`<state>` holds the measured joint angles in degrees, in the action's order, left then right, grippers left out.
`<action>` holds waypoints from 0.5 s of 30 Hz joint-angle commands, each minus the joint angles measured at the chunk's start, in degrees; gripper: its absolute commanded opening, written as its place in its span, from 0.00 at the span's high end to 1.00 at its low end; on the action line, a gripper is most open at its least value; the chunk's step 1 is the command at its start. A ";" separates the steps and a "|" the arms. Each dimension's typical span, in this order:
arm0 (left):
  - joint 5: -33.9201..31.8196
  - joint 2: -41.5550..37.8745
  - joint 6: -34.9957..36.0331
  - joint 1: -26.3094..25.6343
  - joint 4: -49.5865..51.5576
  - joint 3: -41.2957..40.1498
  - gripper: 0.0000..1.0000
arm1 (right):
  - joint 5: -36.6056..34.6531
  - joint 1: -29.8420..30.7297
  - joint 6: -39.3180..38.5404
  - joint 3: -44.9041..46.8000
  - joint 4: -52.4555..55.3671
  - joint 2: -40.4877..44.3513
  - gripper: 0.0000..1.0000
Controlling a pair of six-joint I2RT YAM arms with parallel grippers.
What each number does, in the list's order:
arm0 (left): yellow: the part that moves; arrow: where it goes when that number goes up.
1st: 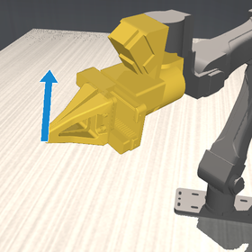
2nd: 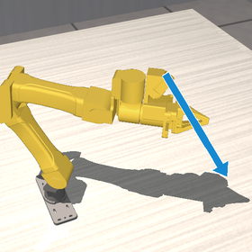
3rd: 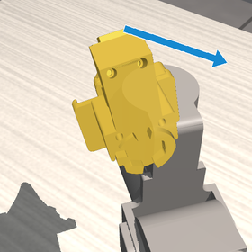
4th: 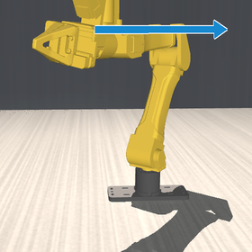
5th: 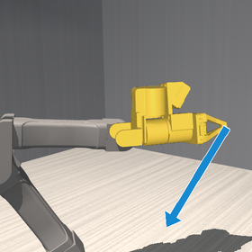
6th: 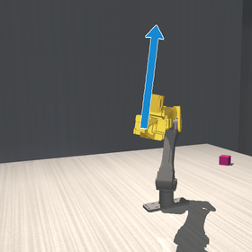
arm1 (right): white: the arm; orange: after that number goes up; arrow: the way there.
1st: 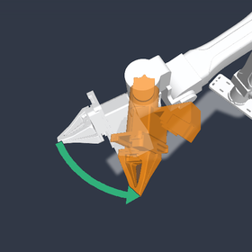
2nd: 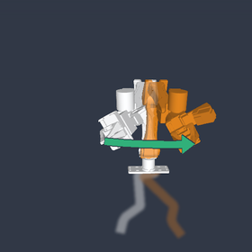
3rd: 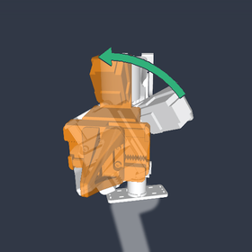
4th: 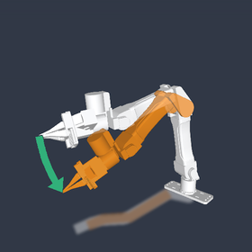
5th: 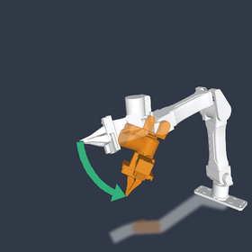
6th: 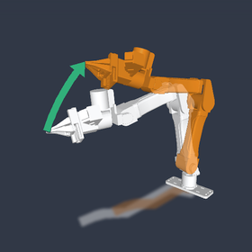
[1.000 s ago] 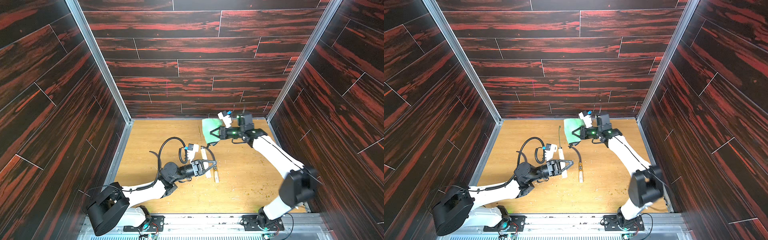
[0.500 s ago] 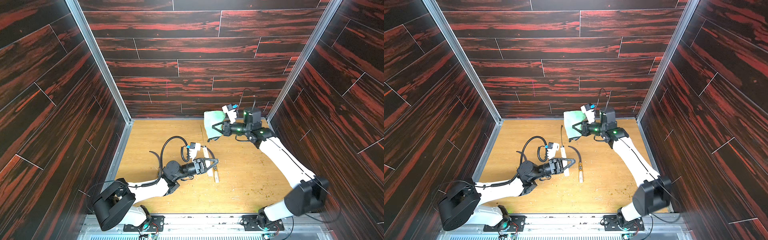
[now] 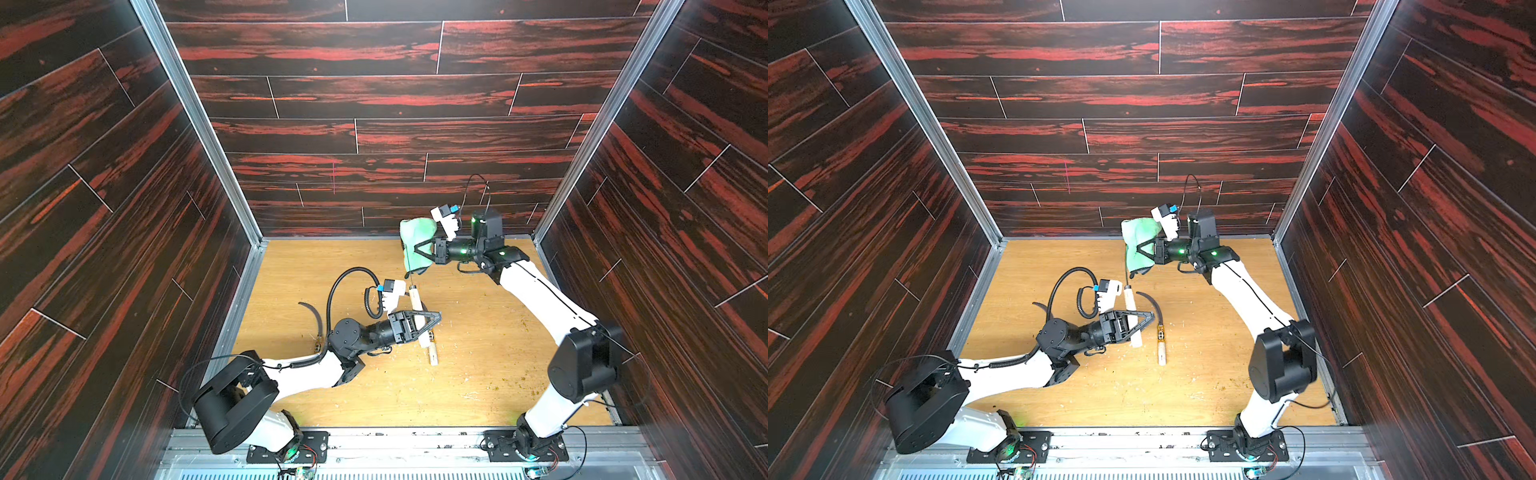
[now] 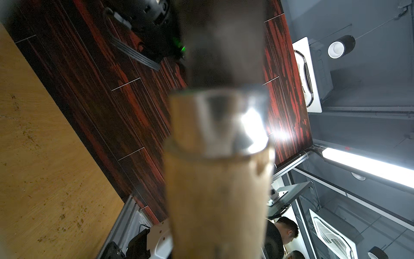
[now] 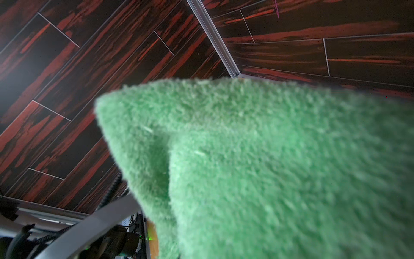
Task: Wipe small sickles with rags
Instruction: Wipe the small sickle.
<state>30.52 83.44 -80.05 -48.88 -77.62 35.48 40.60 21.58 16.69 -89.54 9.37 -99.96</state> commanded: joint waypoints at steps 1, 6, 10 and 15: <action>1.89 -0.36 -0.19 -0.64 -3.23 2.27 1.00 | 0.89 0.39 -0.60 -3.00 0.09 -5.47 1.00; 1.76 -1.42 -0.11 -0.69 -3.23 2.37 1.00 | -0.64 0.39 -0.80 -6.72 2.27 -11.85 1.00; 1.40 -2.22 -0.05 -0.64 -3.23 1.77 1.00 | -3.10 0.22 -1.05 -7.26 3.28 -13.85 1.00; 0.96 -2.44 0.33 -0.69 -3.23 0.49 1.00 | -7.13 -0.81 -2.20 -4.61 5.11 -10.69 1.00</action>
<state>31.07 83.20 -80.84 -49.43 -78.00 36.01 36.10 21.30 15.90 -95.15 13.26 -112.46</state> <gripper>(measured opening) 0.252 0.126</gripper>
